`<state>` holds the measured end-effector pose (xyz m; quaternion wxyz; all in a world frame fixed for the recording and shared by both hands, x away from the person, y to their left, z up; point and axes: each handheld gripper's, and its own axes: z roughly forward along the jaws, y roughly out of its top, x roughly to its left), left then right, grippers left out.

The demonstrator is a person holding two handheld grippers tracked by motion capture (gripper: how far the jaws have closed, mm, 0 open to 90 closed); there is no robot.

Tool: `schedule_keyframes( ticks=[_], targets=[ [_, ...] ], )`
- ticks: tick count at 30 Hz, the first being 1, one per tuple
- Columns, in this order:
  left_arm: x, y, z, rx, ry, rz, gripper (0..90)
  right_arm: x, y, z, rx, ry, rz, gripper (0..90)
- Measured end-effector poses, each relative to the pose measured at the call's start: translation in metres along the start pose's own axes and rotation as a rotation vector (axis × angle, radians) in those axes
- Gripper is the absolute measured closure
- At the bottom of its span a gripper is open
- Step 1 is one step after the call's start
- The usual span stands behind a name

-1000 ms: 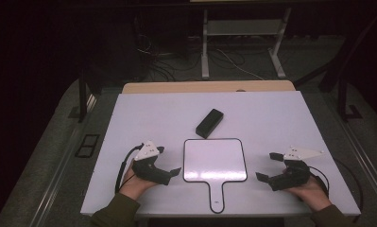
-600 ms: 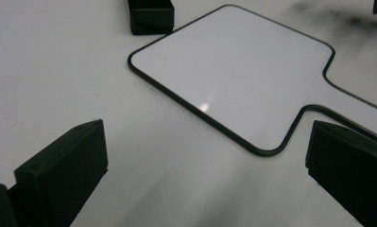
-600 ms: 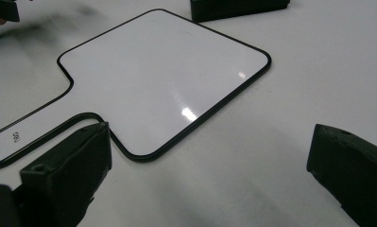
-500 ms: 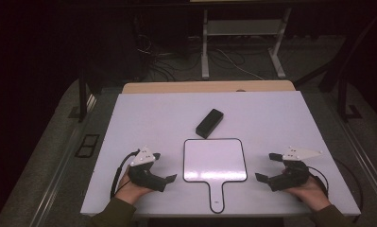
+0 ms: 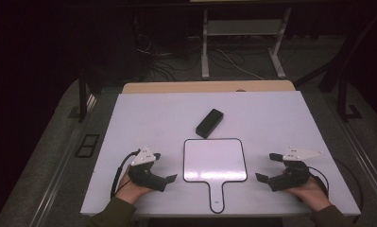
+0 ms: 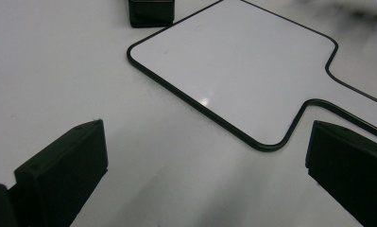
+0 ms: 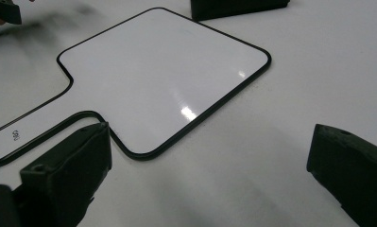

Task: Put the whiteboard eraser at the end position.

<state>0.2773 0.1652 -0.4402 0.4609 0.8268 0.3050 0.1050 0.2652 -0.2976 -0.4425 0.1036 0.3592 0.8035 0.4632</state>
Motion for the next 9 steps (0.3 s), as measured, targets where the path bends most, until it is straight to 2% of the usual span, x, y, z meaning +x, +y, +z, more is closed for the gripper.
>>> schedule_keyframes(
  ticks=[9],
  targets=[
    [-0.0009,0.0004,0.0004,0.002,-0.003,0.001,0.0,-0.0004,0.0000,0.0001,-0.003,0.001,-0.003,0.0]
  ],
)
